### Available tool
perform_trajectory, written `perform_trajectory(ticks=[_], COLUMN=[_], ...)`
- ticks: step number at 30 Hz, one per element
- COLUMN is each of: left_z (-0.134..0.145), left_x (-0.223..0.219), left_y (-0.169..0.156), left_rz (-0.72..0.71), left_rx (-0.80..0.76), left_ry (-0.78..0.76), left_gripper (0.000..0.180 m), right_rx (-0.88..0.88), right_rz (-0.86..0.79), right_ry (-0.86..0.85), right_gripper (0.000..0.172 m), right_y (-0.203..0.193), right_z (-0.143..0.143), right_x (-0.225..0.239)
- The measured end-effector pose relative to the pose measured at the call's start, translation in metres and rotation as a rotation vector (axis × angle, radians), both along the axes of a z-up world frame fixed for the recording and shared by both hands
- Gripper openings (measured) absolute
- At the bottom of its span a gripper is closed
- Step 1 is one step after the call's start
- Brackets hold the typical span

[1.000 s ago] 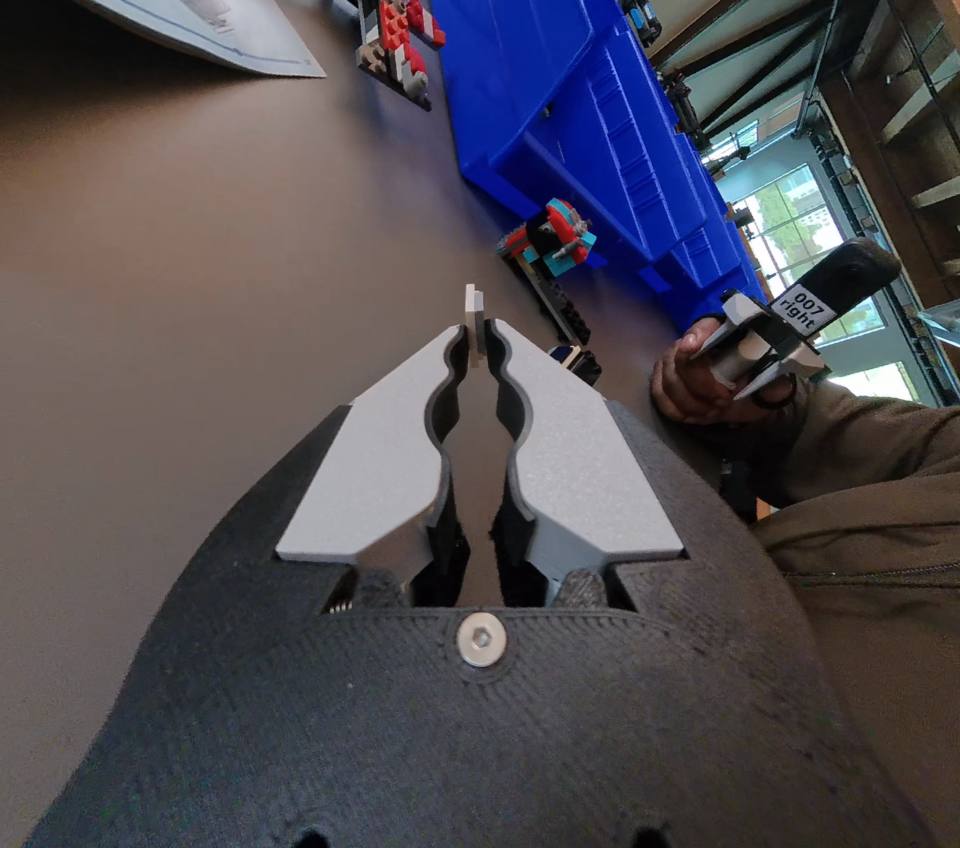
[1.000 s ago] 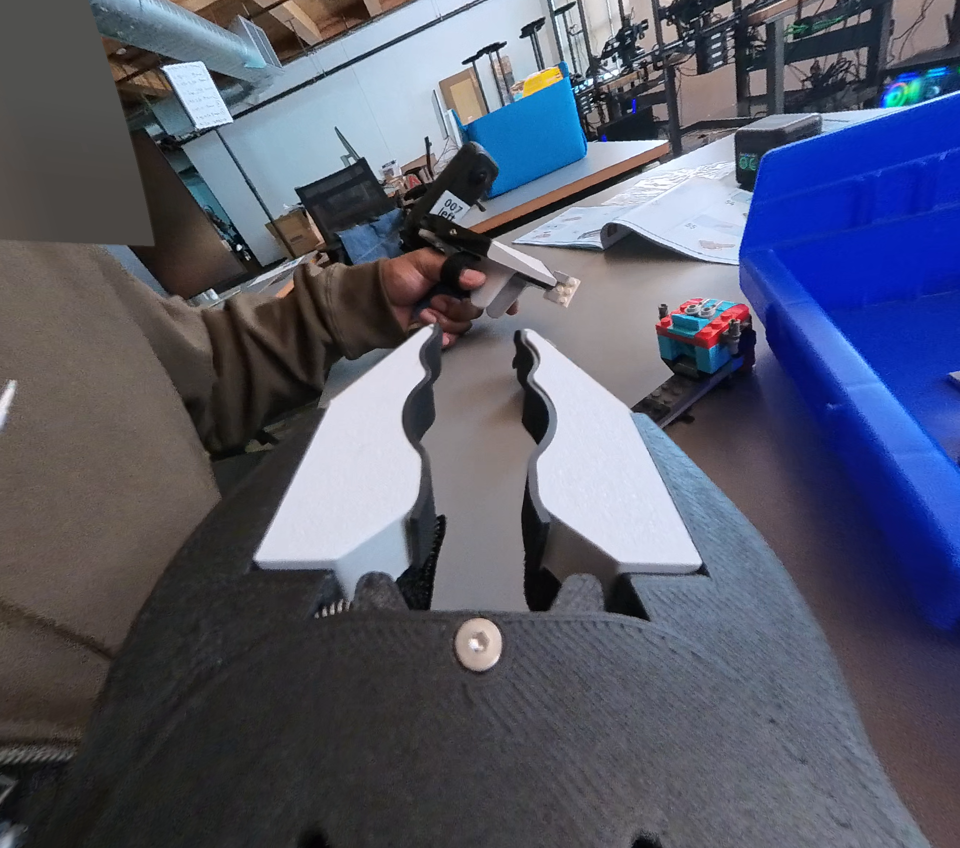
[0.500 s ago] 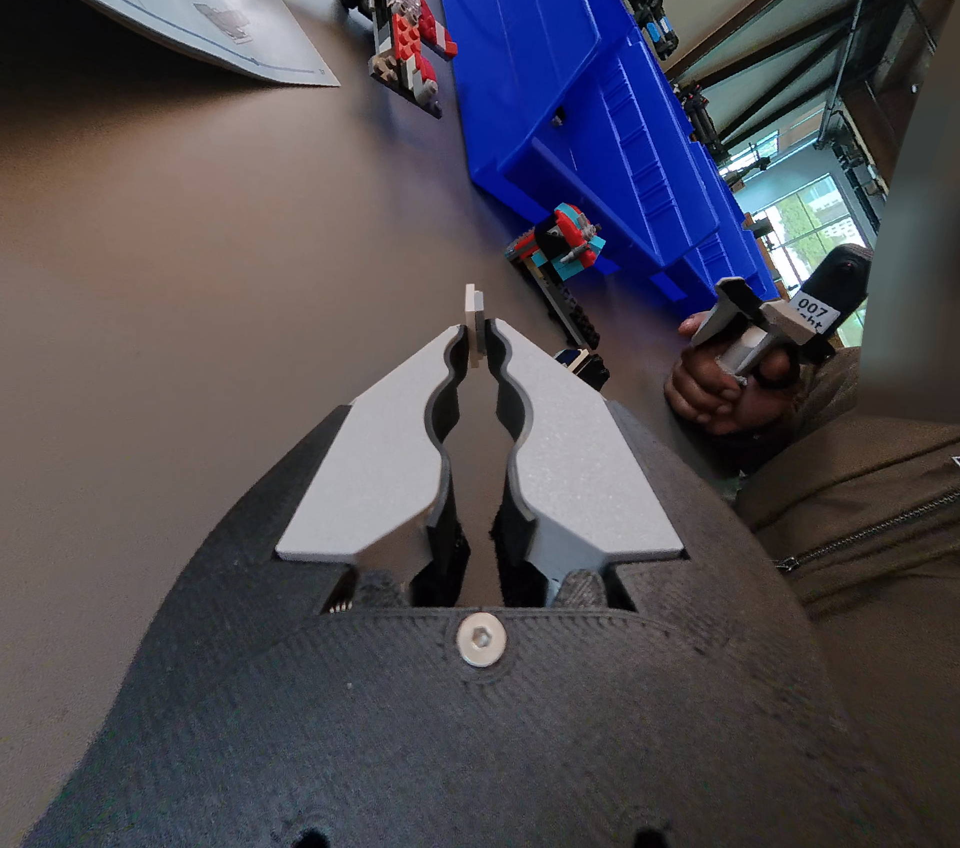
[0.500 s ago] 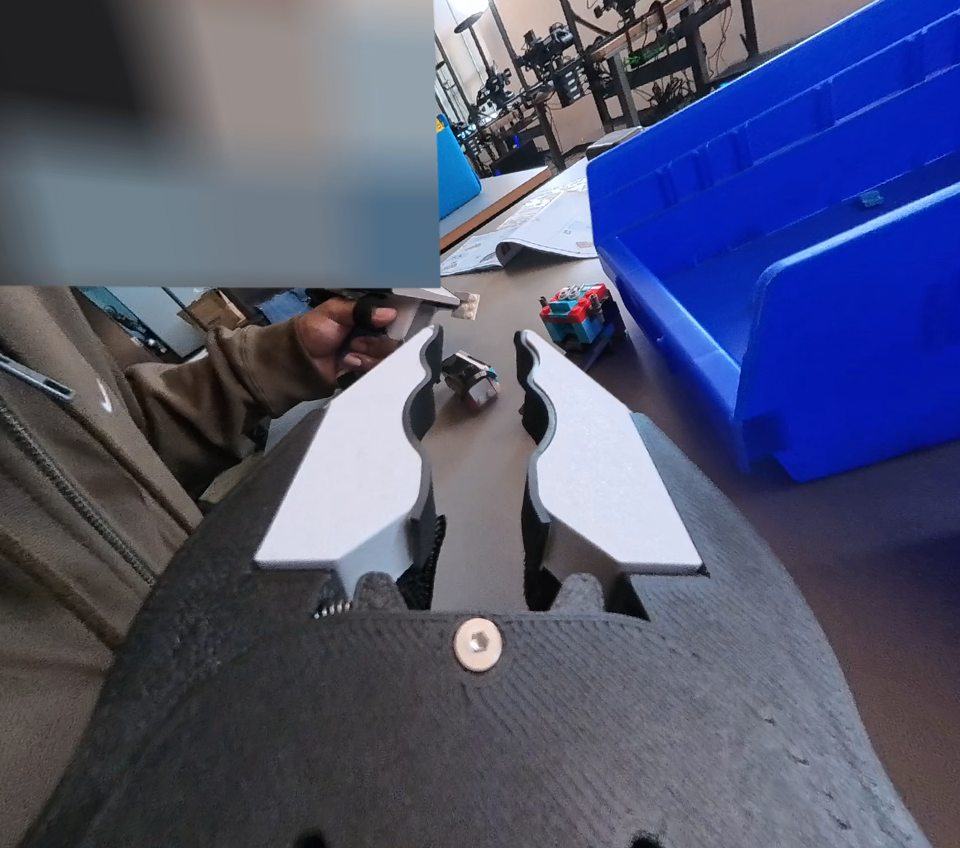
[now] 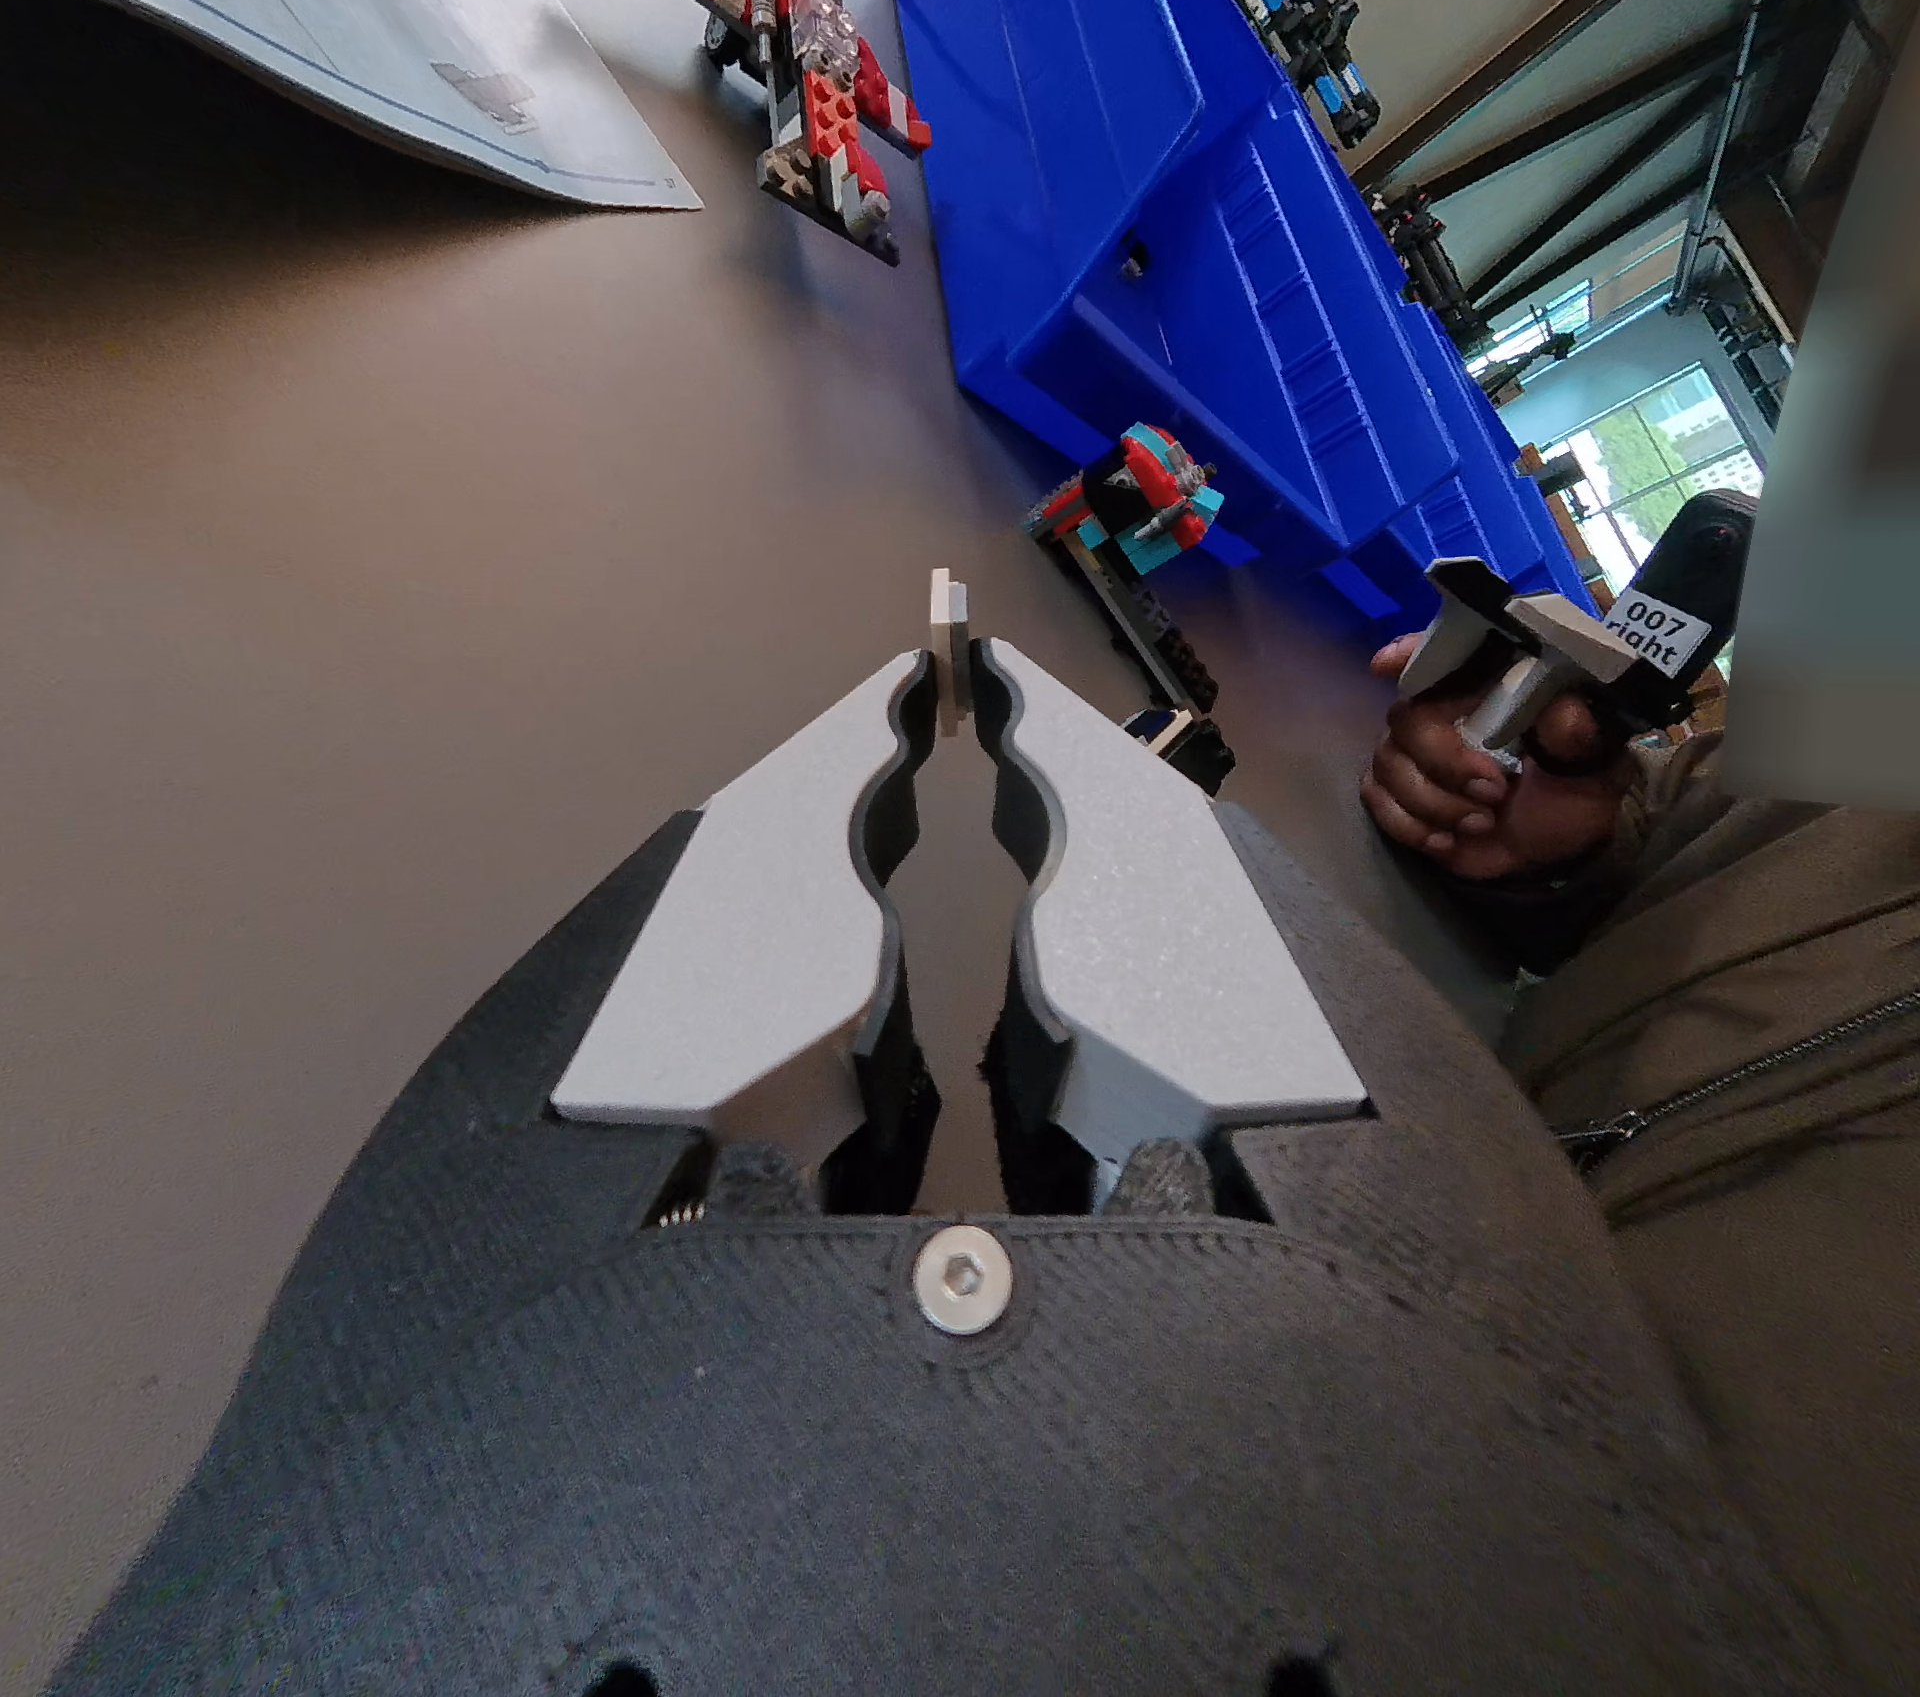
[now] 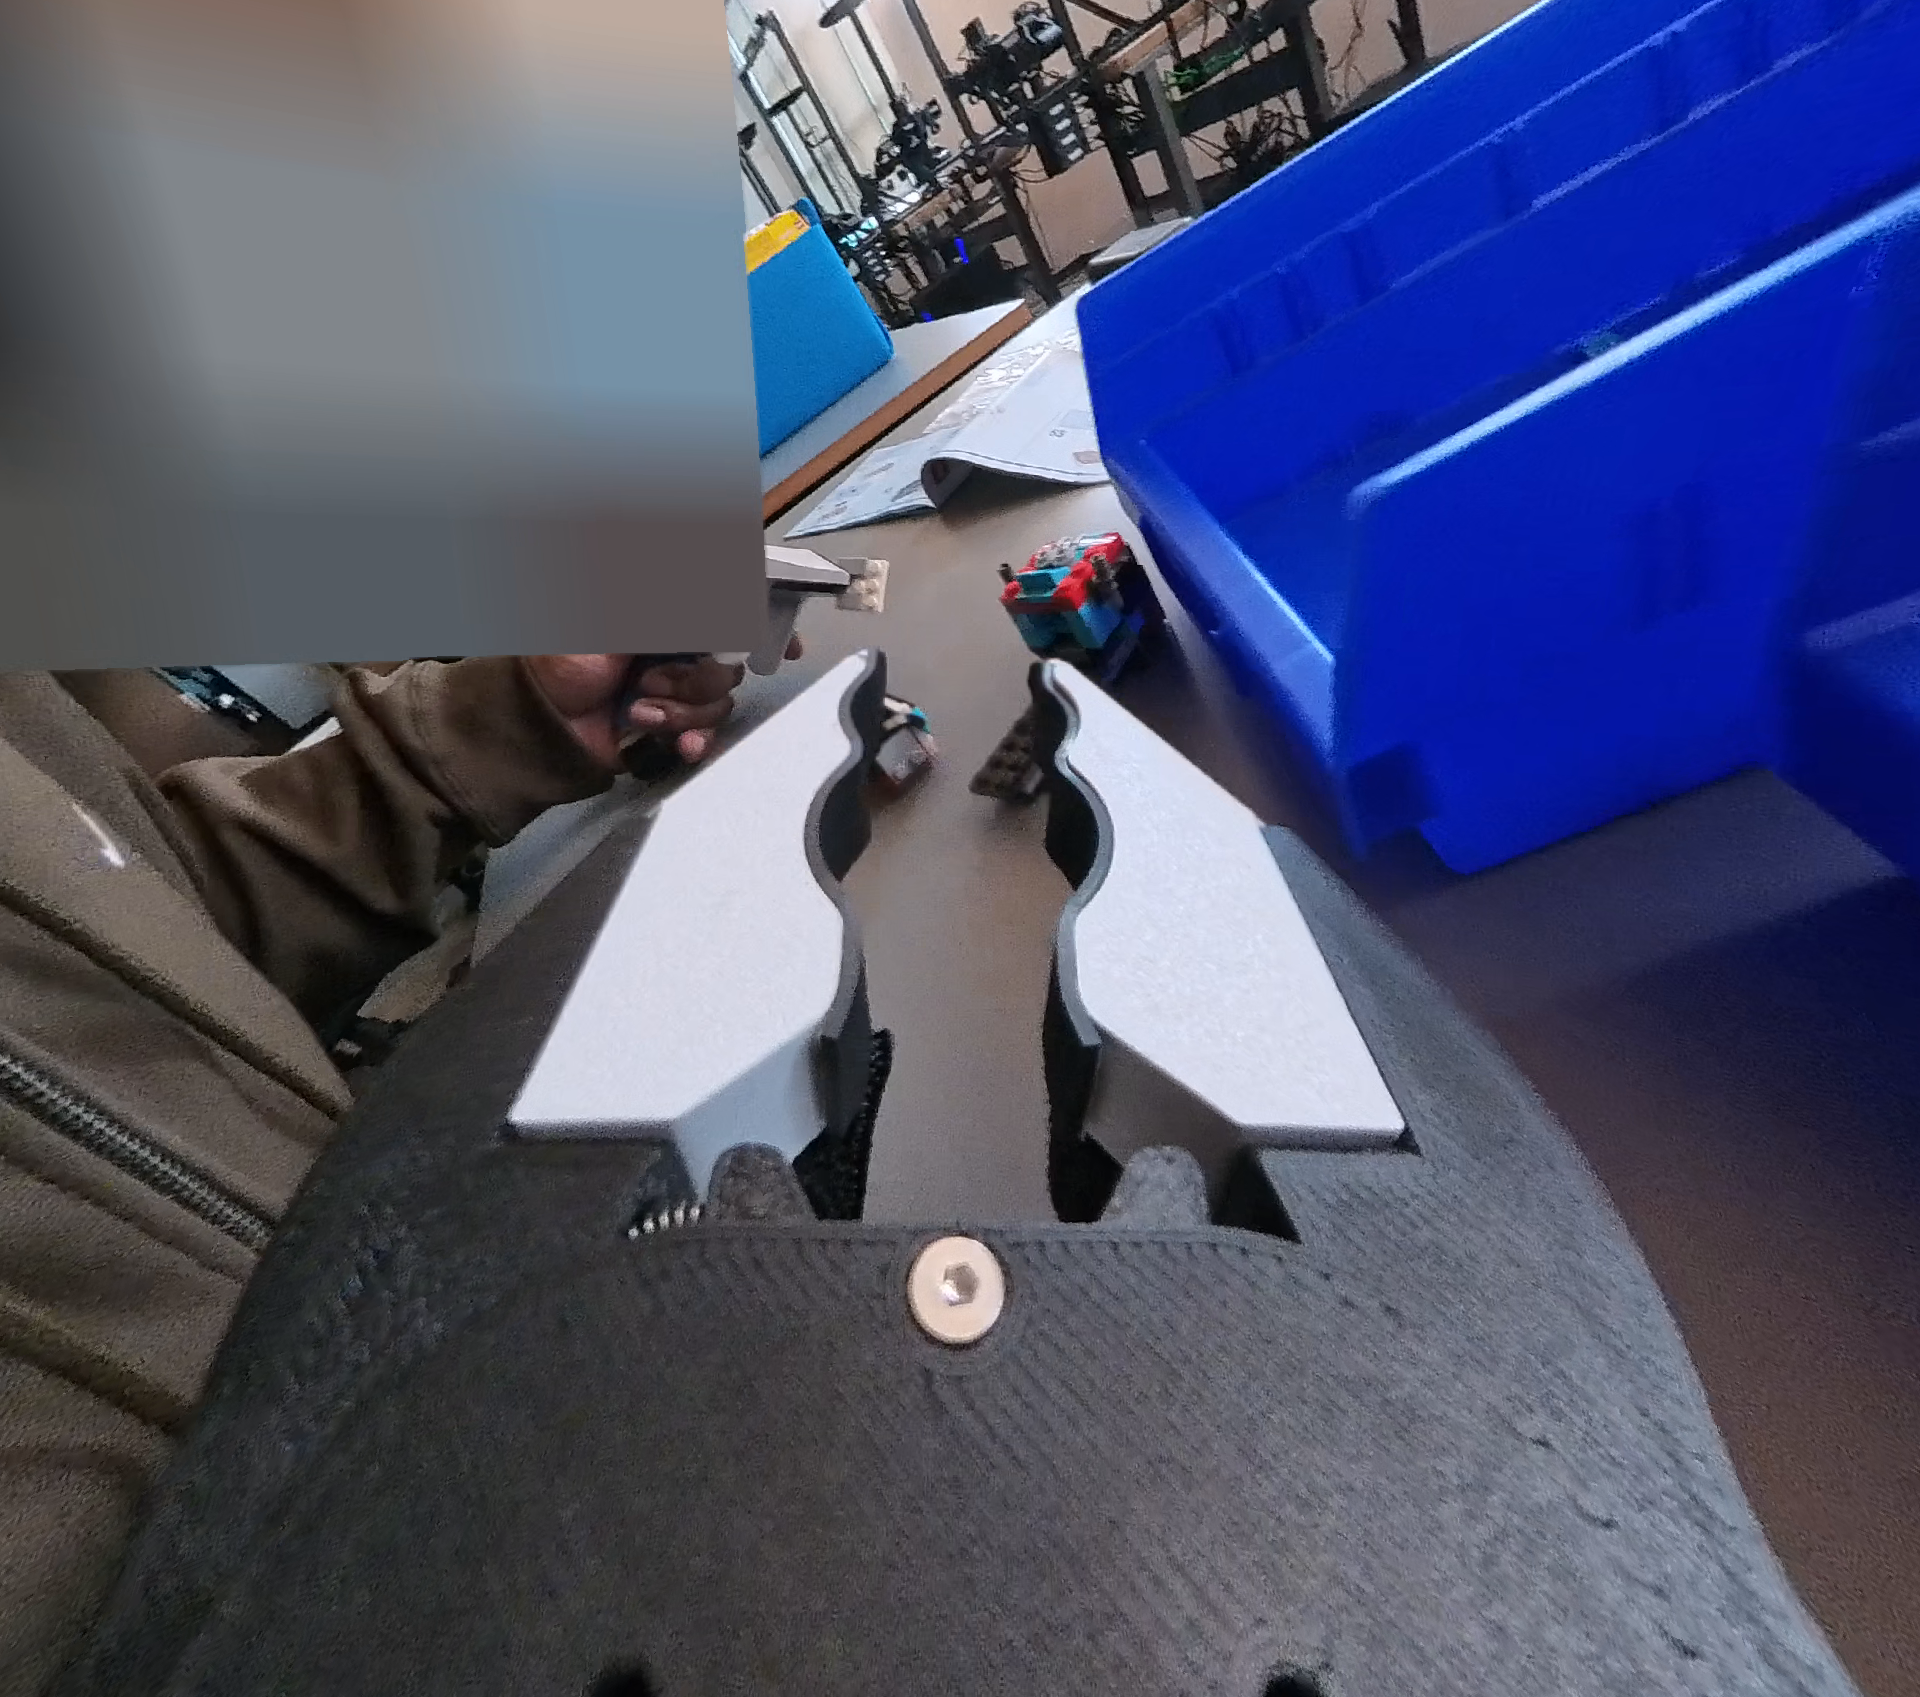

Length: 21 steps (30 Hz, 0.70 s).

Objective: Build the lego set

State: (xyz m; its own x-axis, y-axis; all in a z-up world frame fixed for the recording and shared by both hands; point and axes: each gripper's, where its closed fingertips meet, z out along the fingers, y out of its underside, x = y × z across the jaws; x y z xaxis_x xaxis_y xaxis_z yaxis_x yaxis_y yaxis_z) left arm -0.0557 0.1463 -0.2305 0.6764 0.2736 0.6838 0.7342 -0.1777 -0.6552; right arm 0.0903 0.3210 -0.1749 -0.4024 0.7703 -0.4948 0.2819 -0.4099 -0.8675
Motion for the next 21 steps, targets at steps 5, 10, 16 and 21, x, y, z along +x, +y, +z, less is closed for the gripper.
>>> perform_trajectory(ticks=[5,10,16,21], left_z=[-0.004,-0.011,-0.012,-0.011], left_x=[-0.003,-0.004,-0.004,-0.004], left_y=[0.0,0.002,0.002,0.002], left_rz=[0.007,-0.007,-0.01,-0.006], left_rx=[-0.018,-0.042,-0.05,-0.043], left_ry=[-0.036,-0.098,-0.105,-0.088], left_gripper=[0.007,0.007,0.008,0.008], right_rx=[-0.014,-0.041,-0.049,-0.045], right_rz=[-0.009,0.0,0.0,0.006], right_ry=[-0.016,-0.028,-0.028,-0.031], right_gripper=[0.028,0.029,0.029,0.029], right_y=[0.014,0.023,0.029,0.028], right_z=[-0.001,-0.002,-0.002,-0.003], right_x=[0.006,0.011,0.015,0.015])
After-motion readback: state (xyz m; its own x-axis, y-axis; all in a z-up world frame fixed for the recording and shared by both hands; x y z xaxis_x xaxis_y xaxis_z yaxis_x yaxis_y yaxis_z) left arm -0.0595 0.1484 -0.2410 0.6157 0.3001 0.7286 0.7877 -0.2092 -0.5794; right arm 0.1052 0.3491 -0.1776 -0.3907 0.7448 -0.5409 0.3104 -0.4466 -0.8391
